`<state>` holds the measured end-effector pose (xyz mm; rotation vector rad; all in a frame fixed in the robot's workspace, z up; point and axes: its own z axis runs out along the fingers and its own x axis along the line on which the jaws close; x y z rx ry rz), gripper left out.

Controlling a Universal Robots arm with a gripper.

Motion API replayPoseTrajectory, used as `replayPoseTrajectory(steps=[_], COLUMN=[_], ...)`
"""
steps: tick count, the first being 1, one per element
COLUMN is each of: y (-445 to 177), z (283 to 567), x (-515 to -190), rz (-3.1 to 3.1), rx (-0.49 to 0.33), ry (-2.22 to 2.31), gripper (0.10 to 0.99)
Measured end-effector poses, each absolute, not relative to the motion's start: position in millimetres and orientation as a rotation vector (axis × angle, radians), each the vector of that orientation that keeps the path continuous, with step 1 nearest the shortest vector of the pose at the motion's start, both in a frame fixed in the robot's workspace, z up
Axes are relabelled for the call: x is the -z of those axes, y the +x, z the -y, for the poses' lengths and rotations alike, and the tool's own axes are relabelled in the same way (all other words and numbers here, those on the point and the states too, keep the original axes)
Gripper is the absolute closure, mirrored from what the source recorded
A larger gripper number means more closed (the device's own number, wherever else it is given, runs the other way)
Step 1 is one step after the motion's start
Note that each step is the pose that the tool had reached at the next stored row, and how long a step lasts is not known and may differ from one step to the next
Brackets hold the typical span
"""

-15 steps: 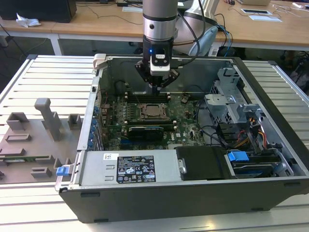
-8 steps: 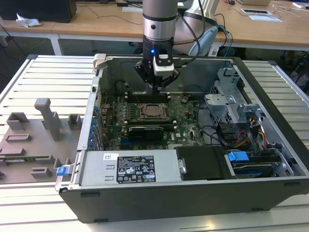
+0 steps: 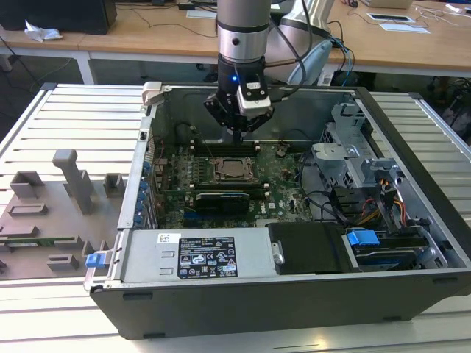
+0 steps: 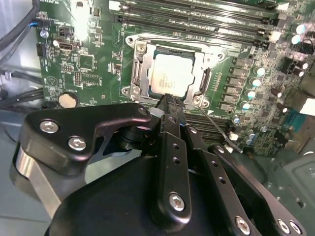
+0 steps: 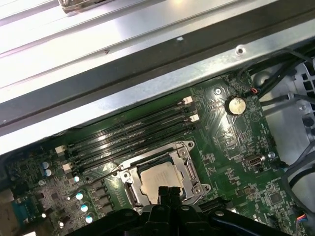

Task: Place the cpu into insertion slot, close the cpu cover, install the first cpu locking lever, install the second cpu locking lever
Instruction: 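Install the first cpu locking lever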

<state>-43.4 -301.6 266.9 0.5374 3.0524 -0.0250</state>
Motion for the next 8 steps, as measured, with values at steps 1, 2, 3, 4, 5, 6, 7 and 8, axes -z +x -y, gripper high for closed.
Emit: replayPoseTrajectory(steps=[1, 2, 3, 4, 5, 6, 7, 8], y=[-43.4, -43.4, -43.4, -43.4, -43.4, -43.4, -43.4, -43.4], z=[301.6, 301.6, 301.6, 301.6, 301.6, 301.6, 301.6, 301.6], x=[-266.9, -266.9, -266.9, -266.9, -266.9, -266.9, -266.9, -266.9], rz=[-3.056, -3.059, -3.061, -3.064, -3.066, -3.068, -3.072, -3.076], rx=[0.025, 0.024, 0.024, 0.023, 0.023, 0.023, 0.022, 0.022], ry=[0.514, 0.500, 0.486, 0.464, 0.451, 0.434, 0.410, 0.376], gripper=[0.980, 0.980, 0.980, 0.980, 0.980, 0.980, 0.980, 0.980])
